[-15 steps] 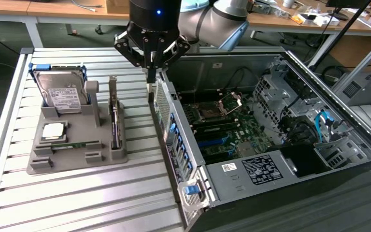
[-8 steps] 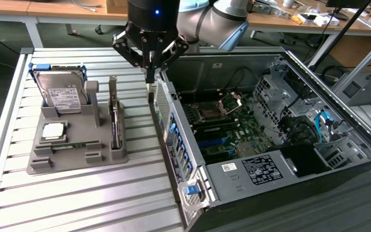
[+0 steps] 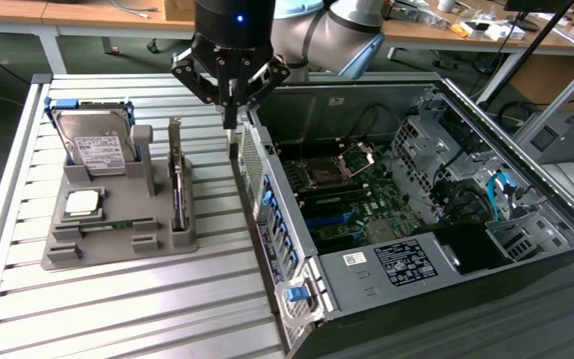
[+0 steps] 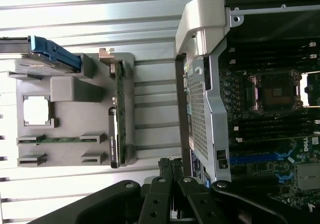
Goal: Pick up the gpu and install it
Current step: 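Reach for the gpu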
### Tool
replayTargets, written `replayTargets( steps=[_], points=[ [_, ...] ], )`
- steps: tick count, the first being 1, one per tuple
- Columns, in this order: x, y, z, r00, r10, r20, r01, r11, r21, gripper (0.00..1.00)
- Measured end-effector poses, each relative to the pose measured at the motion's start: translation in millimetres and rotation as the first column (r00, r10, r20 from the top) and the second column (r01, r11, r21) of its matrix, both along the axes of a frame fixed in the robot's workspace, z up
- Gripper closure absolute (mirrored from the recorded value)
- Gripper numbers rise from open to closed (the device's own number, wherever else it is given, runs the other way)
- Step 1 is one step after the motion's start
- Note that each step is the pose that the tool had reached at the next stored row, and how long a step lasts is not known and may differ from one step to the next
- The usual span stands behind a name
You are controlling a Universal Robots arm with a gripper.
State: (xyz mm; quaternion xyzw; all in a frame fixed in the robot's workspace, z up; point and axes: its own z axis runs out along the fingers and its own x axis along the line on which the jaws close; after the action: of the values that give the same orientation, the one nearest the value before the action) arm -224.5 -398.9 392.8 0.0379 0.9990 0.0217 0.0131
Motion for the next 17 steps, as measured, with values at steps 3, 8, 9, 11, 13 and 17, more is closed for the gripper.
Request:
replayTargets(
  steps=[3, 8, 9, 11, 13, 17],
  points=[
    [-1.0, 0.0, 0.0, 1.0000, 0.000, 0.0000, 0.000, 1.0000, 0.0000, 0.87],
    [-2.3, 0.0, 0.0, 1.0000, 0.000, -0.0001, 0.000, 1.0000, -0.0001, 0.87],
    [-2.6, 0.0, 0.0, 1.0000, 0.000, -0.0001, 0.000, 1.0000, -0.0001, 0.87],
    [-3.1, 0.0, -0.1, 1.0000, 0.000, 0.0000, 0.000, 1.0000, 0.0000, 0.87],
    [-3.7, 0.0, -0.1, 1.0000, 0.000, 0.0000, 0.000, 1.0000, 0.0000, 0.87],
    [-4.8, 0.0, -0.1, 1.0000, 0.000, -0.0001, 0.000, 1.0000, 0.0000, 0.87]
  ],
)
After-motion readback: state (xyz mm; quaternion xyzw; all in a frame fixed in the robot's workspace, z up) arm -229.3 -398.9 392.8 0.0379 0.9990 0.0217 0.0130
